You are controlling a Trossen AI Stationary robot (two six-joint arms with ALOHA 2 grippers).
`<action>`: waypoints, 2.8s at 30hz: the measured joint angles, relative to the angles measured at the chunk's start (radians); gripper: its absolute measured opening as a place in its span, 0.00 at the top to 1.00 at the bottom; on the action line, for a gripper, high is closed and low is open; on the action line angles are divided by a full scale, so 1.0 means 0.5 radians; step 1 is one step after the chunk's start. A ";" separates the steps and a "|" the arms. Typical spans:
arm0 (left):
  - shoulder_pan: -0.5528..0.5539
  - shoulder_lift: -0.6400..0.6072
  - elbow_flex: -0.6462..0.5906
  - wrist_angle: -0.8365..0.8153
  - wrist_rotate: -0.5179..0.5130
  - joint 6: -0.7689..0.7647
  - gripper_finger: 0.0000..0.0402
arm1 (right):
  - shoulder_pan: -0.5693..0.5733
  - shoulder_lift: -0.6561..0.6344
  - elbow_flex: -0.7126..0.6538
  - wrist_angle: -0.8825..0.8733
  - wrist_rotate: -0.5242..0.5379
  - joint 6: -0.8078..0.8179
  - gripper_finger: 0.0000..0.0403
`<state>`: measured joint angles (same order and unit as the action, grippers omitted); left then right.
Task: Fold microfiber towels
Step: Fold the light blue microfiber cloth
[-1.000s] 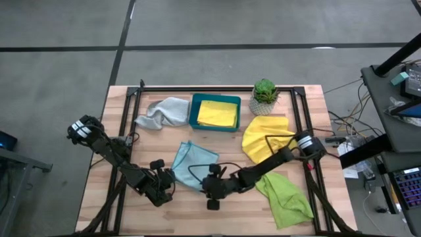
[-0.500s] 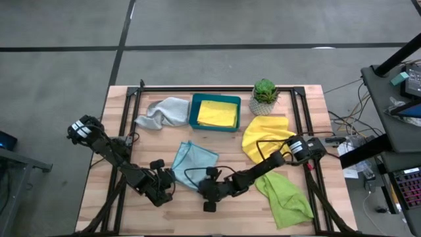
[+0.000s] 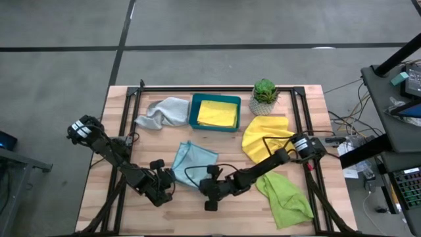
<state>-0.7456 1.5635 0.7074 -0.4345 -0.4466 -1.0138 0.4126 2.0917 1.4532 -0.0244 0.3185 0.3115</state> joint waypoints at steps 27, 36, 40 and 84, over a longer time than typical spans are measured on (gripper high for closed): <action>-0.002 -0.051 0.032 -0.132 0.161 0.054 1.00 | 0.057 -0.004 -0.002 -0.209 -0.073 -0.078 0.83; -0.003 -0.250 0.066 -0.171 0.212 0.220 1.00 | 0.046 -0.133 -0.002 -0.300 -0.061 -0.164 0.70; -0.003 -0.349 0.063 -0.182 0.200 0.226 1.00 | -0.001 -0.223 -0.002 -0.370 -0.057 -0.226 0.70; -0.002 -0.319 -0.031 -0.208 0.146 -0.040 1.00 | -0.842 -0.148 -0.002 0.294 -0.594 -0.869 0.71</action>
<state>-0.7464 1.4042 0.6918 -0.5383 -0.3737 -1.0336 -0.0086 2.0175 1.4521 0.1228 0.0216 -0.1231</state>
